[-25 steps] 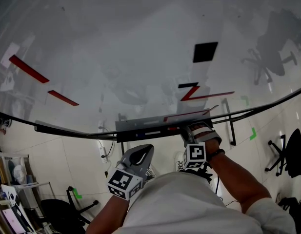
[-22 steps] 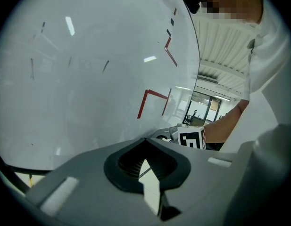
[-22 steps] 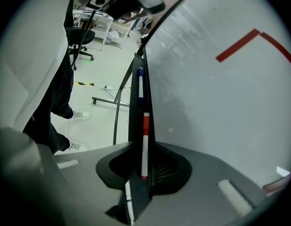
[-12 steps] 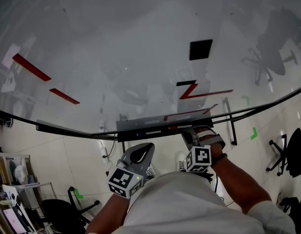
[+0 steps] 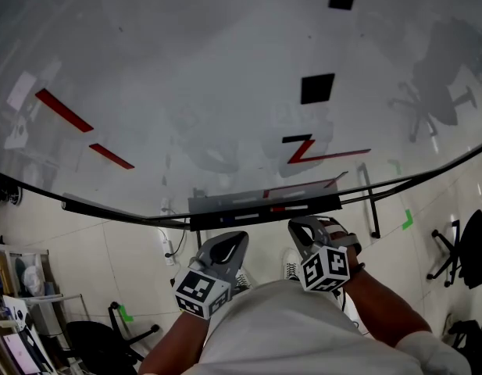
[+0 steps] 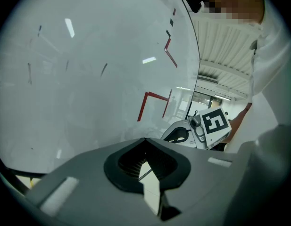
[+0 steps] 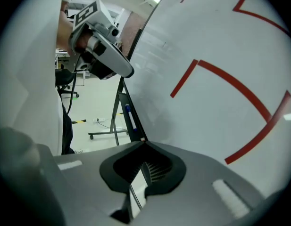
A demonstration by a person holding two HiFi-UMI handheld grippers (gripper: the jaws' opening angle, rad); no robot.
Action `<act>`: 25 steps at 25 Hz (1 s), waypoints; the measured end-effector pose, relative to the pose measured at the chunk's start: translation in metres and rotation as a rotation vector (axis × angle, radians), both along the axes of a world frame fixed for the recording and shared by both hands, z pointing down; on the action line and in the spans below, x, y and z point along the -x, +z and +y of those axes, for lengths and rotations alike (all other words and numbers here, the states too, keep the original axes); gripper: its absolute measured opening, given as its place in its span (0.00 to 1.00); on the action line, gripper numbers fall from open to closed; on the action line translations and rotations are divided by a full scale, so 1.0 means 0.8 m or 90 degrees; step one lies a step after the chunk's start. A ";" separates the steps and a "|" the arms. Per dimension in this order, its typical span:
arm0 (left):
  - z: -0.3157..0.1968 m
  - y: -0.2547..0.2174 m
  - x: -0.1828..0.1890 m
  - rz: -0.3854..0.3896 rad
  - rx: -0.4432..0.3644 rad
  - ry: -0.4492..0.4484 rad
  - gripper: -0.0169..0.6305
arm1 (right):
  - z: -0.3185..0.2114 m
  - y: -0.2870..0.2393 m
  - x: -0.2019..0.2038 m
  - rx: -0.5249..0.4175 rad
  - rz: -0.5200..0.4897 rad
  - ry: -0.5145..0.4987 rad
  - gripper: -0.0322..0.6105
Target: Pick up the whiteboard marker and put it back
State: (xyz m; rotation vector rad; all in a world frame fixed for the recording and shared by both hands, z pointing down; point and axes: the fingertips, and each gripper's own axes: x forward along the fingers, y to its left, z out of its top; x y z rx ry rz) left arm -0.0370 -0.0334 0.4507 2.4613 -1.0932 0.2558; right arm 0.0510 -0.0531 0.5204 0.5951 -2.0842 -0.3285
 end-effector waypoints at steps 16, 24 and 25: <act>0.005 -0.003 0.000 0.002 -0.005 -0.005 0.05 | 0.016 -0.054 0.007 0.117 -0.247 0.085 0.05; 0.007 -0.011 0.001 0.009 -0.014 -0.008 0.05 | 0.018 -0.098 0.004 0.291 -0.526 0.186 0.05; 0.007 -0.011 0.001 0.010 -0.014 -0.008 0.05 | 0.019 -0.099 0.004 0.298 -0.537 0.190 0.05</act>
